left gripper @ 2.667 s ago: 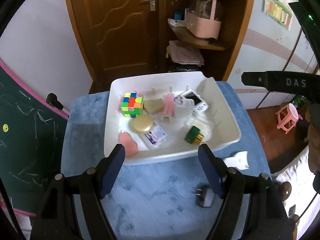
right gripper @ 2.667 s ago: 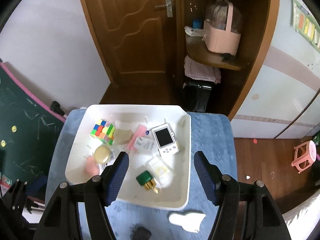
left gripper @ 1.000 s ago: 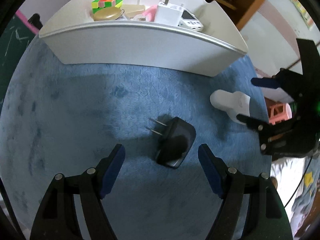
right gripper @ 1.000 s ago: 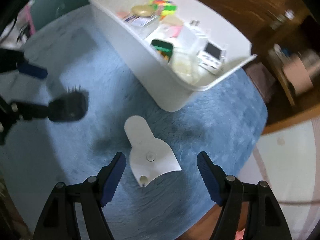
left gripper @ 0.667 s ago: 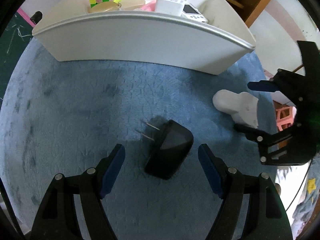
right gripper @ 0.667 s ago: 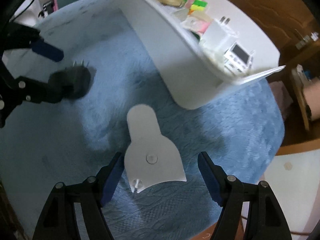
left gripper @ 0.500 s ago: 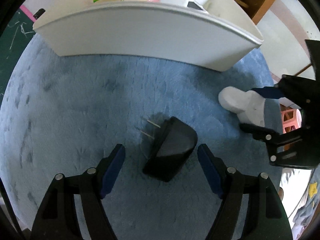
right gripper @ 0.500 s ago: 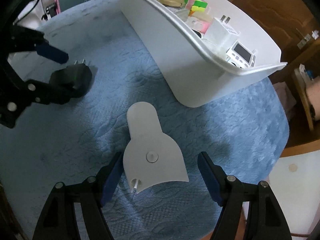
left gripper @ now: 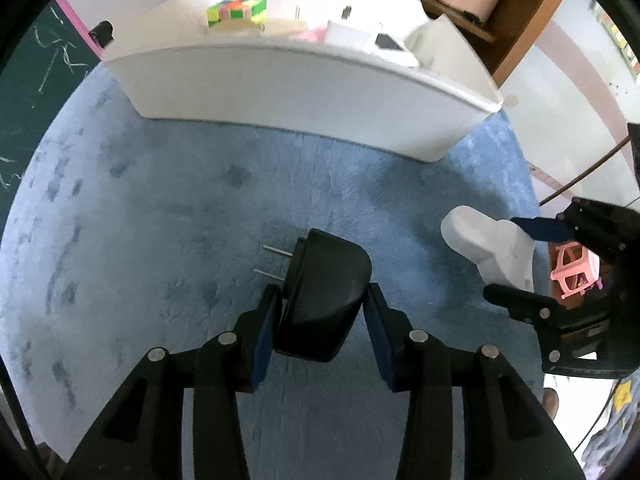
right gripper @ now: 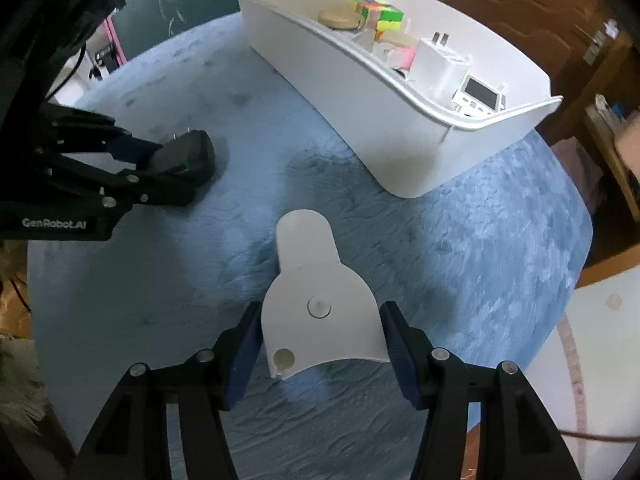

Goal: Organize rigid objects
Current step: 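Carry plug and scraper into the tray and open both tools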

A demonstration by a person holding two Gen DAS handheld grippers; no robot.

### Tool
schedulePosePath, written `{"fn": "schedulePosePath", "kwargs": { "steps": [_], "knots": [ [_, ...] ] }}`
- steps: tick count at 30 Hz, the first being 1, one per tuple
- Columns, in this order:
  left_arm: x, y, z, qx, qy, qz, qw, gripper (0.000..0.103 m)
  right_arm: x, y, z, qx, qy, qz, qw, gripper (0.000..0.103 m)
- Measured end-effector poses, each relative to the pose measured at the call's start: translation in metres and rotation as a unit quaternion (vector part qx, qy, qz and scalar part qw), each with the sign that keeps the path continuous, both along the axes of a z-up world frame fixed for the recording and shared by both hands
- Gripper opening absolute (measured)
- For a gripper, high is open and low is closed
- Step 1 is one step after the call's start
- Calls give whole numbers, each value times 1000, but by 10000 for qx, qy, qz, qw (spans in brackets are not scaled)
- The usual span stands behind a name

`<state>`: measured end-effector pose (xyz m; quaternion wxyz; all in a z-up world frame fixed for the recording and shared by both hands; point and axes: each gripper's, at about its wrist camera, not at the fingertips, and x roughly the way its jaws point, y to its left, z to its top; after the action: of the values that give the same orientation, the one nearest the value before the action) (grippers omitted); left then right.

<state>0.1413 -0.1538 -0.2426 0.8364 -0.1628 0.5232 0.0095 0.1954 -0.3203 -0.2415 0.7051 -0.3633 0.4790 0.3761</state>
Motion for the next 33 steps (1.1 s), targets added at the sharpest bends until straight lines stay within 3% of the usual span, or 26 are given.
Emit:
{"fn": "schedulePosePath", "kwargs": {
  "steps": [6, 13, 20, 28, 33],
  "knots": [
    [0, 14, 55, 128, -274, 73, 9995, 45, -13, -11, 40, 583, 100, -436, 9973, 59],
    [5, 40, 150, 624, -765, -35, 9951, 45, -6, -3, 116, 1408, 24, -907, 9859, 59],
    [35, 75, 217, 913, -1209, -146, 9883, 45, 12, 18, 188, 1833, -377, -1194, 9751, 59],
    [96, 112, 250, 1016, -1497, -509, 9822, 46, 40, 58, 244, 1964, -1162, -1721, 9583, 59],
    [155, 130, 232, 933, -1450, -714, 9824, 46, 63, 95, 248, 1780, -1649, -2087, 9474, 59]
  ]
}}
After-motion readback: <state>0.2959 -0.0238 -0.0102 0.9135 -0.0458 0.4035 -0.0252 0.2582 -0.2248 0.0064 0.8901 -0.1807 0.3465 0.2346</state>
